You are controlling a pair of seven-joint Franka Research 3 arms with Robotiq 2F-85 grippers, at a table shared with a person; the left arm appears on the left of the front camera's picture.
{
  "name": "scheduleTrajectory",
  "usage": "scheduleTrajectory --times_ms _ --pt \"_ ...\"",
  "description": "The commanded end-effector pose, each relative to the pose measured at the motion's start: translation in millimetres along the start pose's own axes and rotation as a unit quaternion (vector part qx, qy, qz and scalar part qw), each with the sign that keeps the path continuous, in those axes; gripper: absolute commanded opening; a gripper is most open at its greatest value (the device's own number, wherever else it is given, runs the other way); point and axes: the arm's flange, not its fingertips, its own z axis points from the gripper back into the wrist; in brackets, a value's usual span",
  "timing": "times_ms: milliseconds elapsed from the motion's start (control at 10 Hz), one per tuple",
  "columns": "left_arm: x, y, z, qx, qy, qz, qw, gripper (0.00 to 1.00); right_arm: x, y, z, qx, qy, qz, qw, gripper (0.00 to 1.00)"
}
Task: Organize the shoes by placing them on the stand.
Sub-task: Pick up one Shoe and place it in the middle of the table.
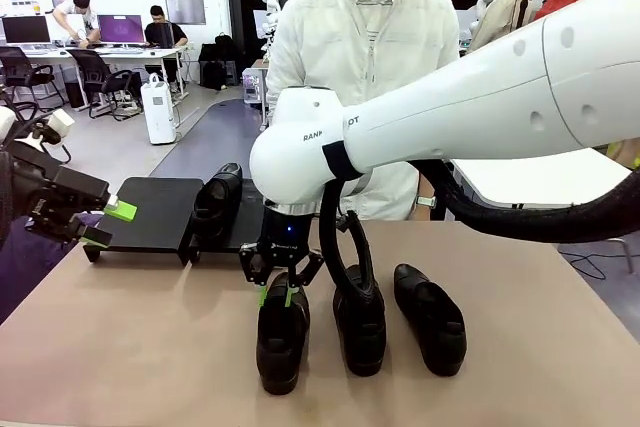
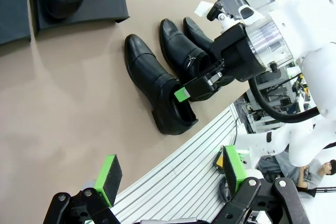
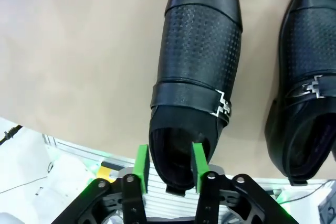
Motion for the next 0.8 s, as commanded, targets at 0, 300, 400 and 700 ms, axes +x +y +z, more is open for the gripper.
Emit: scheduleTrajectory --times_ms 0,300,400,700 --pt "-0.3 -0.7 0.9 -0.007 -0.006 0.004 1.0 1.0 -10.6 -12.1 19.1 0.016 0.009 0.013 1.0 1.0" --pt "-0.3 -0.7 0.9 -0.007 -0.006 0.004 1.0 1.0 -51.4 -109.9 89.9 0.074 0.044 0.072 0.994 1.0" --pt "-0.3 -0.7 0.9 -0.007 -0.006 0.004 1.0 1.0 -59.4 -151.3 111.8 0.111 0.042 0.079 0.99 1.0" --pt "-0.3 -0.7 0.9 -0.007 -0.006 0.004 1.0 1.0 -94.2 -290.2 161.8 0.26 0.003 0.104 0.96 1.0"
